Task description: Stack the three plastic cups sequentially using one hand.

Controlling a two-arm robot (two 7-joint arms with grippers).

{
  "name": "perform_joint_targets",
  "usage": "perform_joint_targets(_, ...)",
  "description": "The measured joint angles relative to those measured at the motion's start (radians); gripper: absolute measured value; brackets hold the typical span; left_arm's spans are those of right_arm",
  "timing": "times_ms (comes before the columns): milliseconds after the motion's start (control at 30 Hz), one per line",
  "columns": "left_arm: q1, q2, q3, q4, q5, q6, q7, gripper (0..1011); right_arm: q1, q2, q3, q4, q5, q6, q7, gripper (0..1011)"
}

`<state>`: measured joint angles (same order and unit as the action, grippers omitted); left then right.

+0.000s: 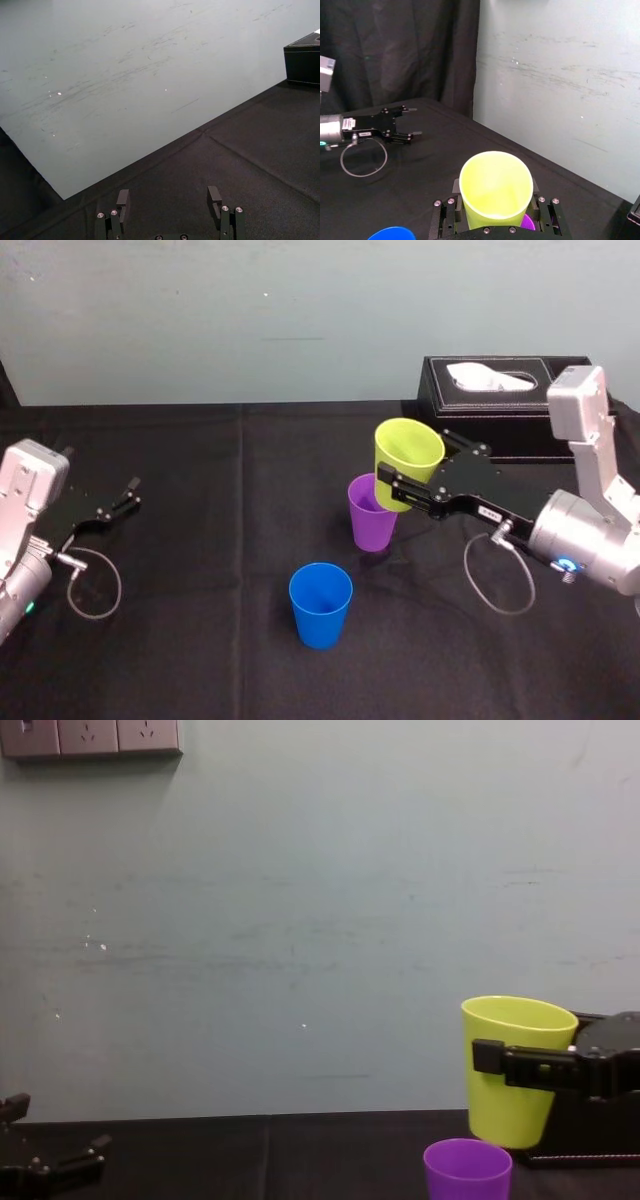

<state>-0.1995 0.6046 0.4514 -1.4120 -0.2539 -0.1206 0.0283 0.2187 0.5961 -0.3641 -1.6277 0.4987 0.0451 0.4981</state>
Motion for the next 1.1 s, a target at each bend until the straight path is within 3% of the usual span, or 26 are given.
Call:
perform_joint_targets(533, 0.000, 0.000, 0.000, 0.000, 0.000, 0.000, 0.000, 1010, 0.076, -0.066, -0.039, 0.103, -0.064, 0.012, -0.008, 739)
perform_joint_targets(1100, 0.000, 0.000, 0.000, 0.000, 0.000, 0.000, 0.000, 1010, 0.107, -0.091, -0.053, 0.152, -0.110, -0.003, 0.001, 739)
